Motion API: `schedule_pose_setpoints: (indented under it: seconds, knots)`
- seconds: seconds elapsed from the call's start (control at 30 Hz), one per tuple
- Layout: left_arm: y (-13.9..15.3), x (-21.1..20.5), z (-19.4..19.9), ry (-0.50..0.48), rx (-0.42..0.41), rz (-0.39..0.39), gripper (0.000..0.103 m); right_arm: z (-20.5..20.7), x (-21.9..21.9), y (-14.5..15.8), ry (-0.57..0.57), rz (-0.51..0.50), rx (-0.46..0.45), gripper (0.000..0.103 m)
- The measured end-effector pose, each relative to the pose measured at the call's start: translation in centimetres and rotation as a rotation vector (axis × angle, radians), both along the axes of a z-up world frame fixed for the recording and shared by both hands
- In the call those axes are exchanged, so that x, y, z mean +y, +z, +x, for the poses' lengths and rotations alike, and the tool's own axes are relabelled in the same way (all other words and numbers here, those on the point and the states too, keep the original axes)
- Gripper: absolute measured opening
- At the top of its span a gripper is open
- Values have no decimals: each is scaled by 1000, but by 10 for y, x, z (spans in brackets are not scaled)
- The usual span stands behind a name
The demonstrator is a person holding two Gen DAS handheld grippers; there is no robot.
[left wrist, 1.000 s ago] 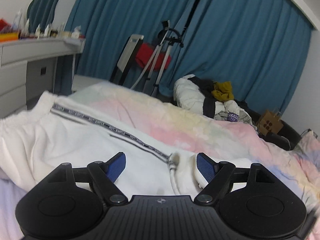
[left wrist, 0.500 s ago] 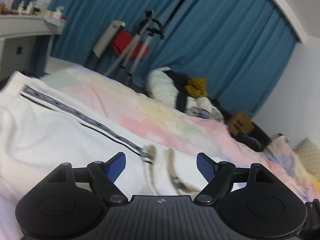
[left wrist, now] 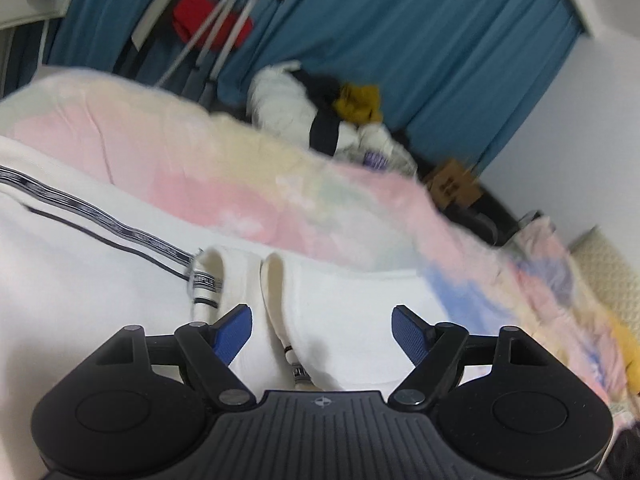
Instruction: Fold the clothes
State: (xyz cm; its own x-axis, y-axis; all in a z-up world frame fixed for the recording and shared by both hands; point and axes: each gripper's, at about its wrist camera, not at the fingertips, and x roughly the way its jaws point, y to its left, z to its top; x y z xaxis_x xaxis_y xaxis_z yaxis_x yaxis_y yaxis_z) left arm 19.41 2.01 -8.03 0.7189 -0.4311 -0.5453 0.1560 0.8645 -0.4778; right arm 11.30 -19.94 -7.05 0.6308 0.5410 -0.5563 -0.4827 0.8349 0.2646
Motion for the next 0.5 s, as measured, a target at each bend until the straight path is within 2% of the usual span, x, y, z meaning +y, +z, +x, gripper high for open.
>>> schedule_pose_setpoints:
  seconds: [0.03, 0.07, 0.1, 0.13, 0.17, 0.2, 0.23, 0.27, 0.37, 0.43, 0.5]
  knots:
    - [-4, -5, 12, 1, 30, 14, 74, -3, 4, -1, 5, -40, -24, 57]
    - [-9, -8, 24, 13, 66, 26, 73, -7, 9, -1, 8, -84, -54, 53]
    - [-13, -11, 34, 18, 98, 36, 70, -9, 11, -2, 2, -107, -72, 36]
    - [-15, -14, 43, 13, 116, 47, 59, -11, 13, -3, -6, -124, -87, 31]
    - [-17, -17, 51, 8, 134, 58, 44, -12, 13, -2, -8, -115, -93, 27]
    - [-19, -20, 59, 3, 153, 69, 37, -13, 12, -1, -9, -98, -98, 22]
    - [-19, -23, 66, 0, 163, 85, 20, -13, 11, 1, -14, -77, -106, 19]
    - [-16, -26, 70, 1, 155, 114, 8, -13, 9, 3, -19, -55, -114, 19]
    - [-4, -26, 76, 17, 111, 161, 6, -7, 9, 7, -15, 23, -116, 19]
    - [0, -24, 77, 39, 91, 180, 7, -1, 18, -2, -7, -2, -97, 18]
    - [-4, -25, 77, 19, 115, 206, 9, 6, 28, -11, 1, -37, -77, 18]
